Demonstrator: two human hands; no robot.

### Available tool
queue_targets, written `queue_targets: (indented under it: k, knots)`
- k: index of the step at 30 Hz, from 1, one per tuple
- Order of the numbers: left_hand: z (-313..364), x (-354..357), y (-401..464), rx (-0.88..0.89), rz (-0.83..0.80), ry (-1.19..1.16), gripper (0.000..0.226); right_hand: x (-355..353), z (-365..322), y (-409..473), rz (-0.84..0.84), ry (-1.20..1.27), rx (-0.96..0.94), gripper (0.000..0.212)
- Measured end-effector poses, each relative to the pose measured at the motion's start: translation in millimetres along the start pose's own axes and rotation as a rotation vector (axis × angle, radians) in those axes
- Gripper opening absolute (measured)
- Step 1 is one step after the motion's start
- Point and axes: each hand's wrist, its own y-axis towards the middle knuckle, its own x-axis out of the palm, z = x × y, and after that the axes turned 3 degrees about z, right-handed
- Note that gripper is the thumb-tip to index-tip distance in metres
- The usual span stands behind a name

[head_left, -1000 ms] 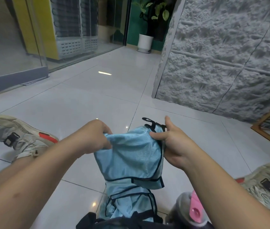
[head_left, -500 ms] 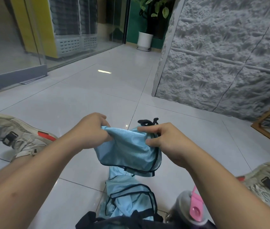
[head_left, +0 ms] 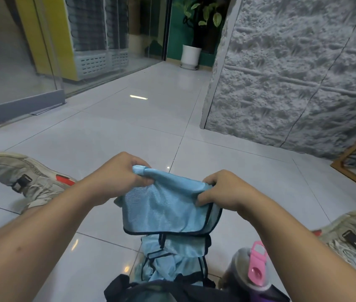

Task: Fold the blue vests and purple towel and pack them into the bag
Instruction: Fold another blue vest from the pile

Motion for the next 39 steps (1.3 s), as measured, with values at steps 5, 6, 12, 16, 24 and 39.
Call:
queue_targets:
  k: [5,6,12,16,24,39]
  knots:
    - [-8.0,-0.4,-14.3,-0.086,-0.004,-0.341,0.010,-5.1,15.3,-15.4,-0.100,0.438,-0.063,0.026]
    - [-9.1,2.1,-17.5,-0.117,0.009,-0.393,0.009,-2.7,19.9,-17.5,-0.116,0.496,-0.059,0.029]
    - [-32.7,28.4,-48.0,-0.267,0.012,-0.514,0.019,22.0,47.5,-37.0,-0.193,0.720,0.083,0.031]
    - [-52.5,49.7,-79.0,-0.377,-0.067,-0.499,0.016,38.2,71.4,-57.3,-0.263,0.773,0.222,0.035]
    - [-73.7,69.8,-129.3,-0.456,-0.179,-0.453,0.010,71.4,110.5,-111.1,-0.358,0.778,0.362,0.028]
    - [-103.7,99.2,-185.1,-0.618,-0.238,-0.356,0.046,124.2,120.0,-151.4,-0.467,0.285,0.276,0.053]
